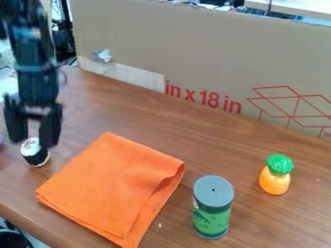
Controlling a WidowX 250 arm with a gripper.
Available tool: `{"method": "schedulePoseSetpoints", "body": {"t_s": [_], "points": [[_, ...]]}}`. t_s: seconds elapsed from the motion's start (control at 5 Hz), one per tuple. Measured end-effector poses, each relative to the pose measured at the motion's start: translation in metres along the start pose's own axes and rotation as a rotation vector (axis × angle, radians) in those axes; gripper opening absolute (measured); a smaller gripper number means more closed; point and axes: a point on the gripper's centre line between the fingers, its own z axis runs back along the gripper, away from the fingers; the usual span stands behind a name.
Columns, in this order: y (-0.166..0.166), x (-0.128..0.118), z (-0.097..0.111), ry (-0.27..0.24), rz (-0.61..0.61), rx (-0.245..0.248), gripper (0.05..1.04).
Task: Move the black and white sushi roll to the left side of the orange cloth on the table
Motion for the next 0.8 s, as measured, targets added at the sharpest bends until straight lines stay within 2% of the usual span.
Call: {"method": "schedulePoseSetpoints", "body": {"t_s": [0.2, 0.4, 0.6, 0.8], "points": [[-0.001, -0.001, 0.033, -0.117, 0.017, 0.043, 1.008], [-0.013, -0.004, 0.063, -0.208, -0.003, 0.089, 1.008], [-0.041, -0.017, 0.081, -0.263, -0.098, 0.093, 1.007], [-0.078, -0.02, 0.08, -0.242, -0.196, 0.086, 1.007]]}}
